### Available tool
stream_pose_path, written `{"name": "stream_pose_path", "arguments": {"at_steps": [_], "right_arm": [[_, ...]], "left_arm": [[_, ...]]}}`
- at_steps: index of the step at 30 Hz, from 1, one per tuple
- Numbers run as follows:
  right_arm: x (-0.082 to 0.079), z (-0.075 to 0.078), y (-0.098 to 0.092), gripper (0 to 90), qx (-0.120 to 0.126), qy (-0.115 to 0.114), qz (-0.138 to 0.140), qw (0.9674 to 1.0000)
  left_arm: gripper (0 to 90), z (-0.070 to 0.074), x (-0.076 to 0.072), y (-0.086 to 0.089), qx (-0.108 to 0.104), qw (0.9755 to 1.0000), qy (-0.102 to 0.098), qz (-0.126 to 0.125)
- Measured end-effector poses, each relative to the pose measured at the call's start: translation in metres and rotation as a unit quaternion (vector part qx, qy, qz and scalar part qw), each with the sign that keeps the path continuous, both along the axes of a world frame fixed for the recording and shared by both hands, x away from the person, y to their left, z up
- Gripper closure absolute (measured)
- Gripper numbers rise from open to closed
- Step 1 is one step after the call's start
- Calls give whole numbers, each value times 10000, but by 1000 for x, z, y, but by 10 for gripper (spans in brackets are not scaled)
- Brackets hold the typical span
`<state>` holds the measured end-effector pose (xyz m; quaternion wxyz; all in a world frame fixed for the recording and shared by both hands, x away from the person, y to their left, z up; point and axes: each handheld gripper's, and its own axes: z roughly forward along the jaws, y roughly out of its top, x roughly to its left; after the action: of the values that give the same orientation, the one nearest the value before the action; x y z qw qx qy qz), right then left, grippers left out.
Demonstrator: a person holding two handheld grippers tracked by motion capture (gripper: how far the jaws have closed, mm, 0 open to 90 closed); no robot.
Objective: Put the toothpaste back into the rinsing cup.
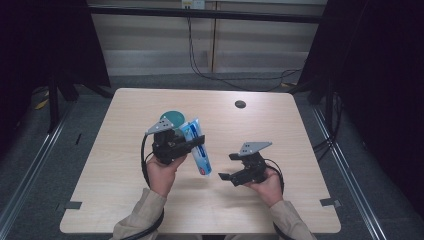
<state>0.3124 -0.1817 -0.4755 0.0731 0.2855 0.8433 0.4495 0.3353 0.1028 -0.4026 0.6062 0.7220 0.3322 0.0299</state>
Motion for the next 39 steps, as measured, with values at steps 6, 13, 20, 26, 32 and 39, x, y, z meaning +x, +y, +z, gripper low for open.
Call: {"name": "stream_pose_path", "arguments": {"at_steps": [6, 13, 20, 26, 32, 39], "right_arm": [[-4, -18, -9, 155, -687, 86, -197, 9974], [-6, -26, -16, 147, -831, 3, -325, 9960], [-9, -34, -21, 145, -949, -17, -429, 9946], [-9, -34, -20, 144, -930, -10, -445, 9947], [-11, -37, -22, 139, -842, -86, -495, 9952], [-11, -37, -22, 139, -846, -85, -515, 9950]], "left_arm": [[744, 4, 3, 4, 113, 9999, -42, 77], [744, 8, 6, 10, 216, 9997, -79, 130], [744, 13, 10, 17, 342, 9991, -100, 227], [744, 17, 14, 22, 419, 9985, -105, 334], [744, 20, 16, 28, 422, 9983, -120, 386], [744, 27, 19, 33, 513, 9975, -154, 455]]}}
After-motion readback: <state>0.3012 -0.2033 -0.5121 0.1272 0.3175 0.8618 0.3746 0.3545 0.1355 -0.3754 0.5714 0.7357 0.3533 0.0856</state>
